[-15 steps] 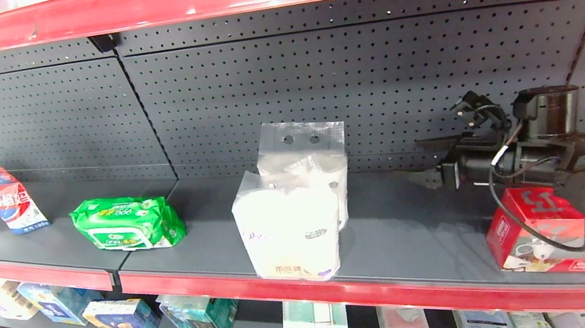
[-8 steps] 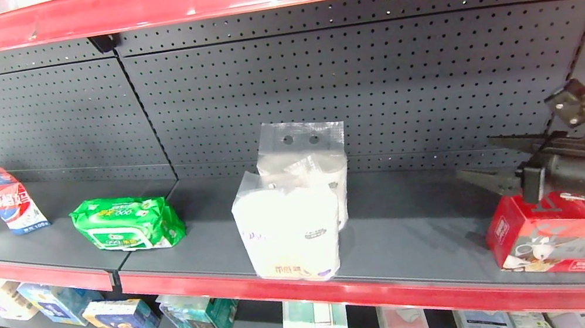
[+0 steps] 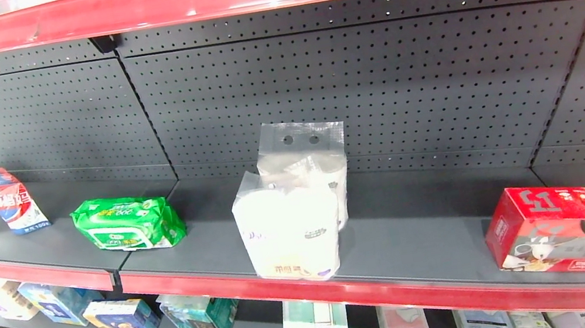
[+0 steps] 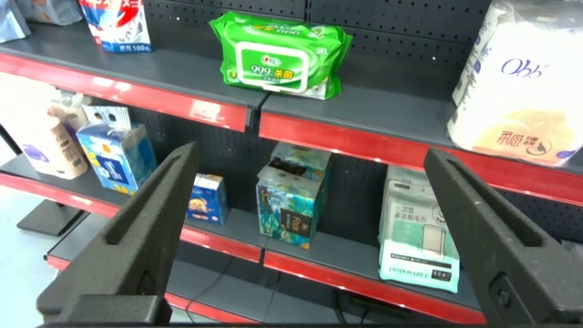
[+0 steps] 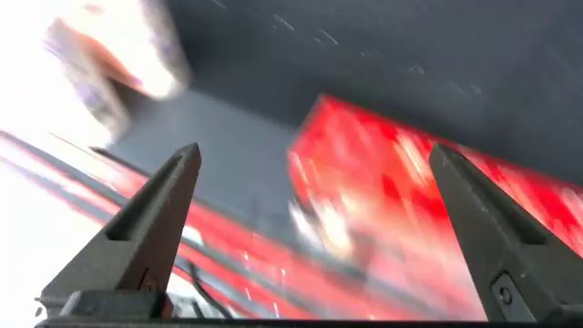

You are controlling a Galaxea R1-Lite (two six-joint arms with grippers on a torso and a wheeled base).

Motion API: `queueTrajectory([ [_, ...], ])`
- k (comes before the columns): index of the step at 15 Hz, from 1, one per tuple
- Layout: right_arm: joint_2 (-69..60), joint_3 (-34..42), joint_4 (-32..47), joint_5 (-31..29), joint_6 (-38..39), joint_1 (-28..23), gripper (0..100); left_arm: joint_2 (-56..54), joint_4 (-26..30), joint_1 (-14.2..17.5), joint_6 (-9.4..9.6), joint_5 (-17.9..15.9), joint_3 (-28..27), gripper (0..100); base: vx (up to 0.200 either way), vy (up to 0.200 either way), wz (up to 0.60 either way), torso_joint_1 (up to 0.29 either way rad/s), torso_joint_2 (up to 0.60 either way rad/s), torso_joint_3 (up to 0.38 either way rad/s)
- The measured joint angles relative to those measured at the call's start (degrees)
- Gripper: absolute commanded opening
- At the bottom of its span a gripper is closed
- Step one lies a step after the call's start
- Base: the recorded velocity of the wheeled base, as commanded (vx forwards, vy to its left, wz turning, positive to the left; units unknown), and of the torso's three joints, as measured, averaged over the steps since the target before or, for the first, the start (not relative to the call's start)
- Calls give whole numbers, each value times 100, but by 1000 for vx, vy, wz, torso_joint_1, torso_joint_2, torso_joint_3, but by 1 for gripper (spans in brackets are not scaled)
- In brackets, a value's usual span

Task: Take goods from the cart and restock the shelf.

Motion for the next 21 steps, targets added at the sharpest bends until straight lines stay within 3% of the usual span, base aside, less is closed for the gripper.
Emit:
queueTrajectory([
  [3,-1971,323,1240,-551,-174,-184,100,0,0,0,2,0,0,100,0,0,0,0,0,0],
  [7,-3900,975,1810,-1576,-533,-325,100,0,0,0,6,0,0,100,0,0,0,0,0,0],
  [10,-4278,1152,1931,-1471,-144,-140,100,0,0,0,9,0,0,100,0,0,0,0,0,0],
  [12,-4374,1163,1941,-1270,-155,278,100,0,2,0,9,0,0,100,0,0,0,0,0,0],
  [14,-4501,1174,1930,-1590,-155,422,100,0,2,0,9,2,0,100,0,0,0,0,0,0],
  [17,-4507,1161,1943,-2020,-243,113,100,0,2,-1,22,-5,0,100,0,0,0,0,0,0],
  [19,-4507,1150,1941,-2375,-240,-66,100,0,11,0,178,-107,0,100,0,0,0,0,0,0],
  [21,-4512,1150,1931,-2077,-190,-88,100,0,11,2,184,-150,0,100,0,0,0,0,0,0],
])
